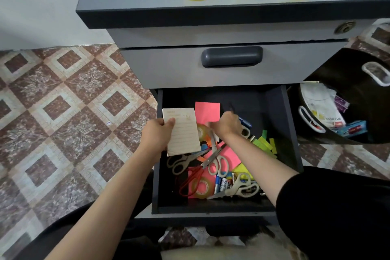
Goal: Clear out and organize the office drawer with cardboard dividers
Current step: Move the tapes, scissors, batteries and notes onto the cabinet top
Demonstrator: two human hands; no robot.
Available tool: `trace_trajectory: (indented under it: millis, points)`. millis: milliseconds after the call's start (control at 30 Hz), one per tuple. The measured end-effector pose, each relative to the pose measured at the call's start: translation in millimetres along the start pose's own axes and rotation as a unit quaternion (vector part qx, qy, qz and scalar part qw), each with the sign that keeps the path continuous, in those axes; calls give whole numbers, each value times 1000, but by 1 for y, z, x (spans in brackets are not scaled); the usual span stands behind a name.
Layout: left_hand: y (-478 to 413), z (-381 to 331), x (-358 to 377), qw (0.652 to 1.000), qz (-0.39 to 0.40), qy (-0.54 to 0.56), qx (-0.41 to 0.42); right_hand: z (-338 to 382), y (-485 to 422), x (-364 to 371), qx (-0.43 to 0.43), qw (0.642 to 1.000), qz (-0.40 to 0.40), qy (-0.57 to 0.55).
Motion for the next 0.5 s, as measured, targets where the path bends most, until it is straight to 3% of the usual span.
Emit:
trace_trajectory:
  millis: [200,500]
  points:
    - [-2,2,-3,1000,3,15,-6,-5,-4,26,15,1000,-26,0]
    - [1,0,-4,1000,7,21,-12,-11,-10,12,64,992,87,-69]
Point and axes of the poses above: each hand's wrist, its own y-axis away from the middle knuckle, its own x-axis out of the palm, z = x × y, the point moved 6 cm from there along -y, towards the middle knuckle, and after that the axes turned 13 degrees about -y, right-handed, at the moved point
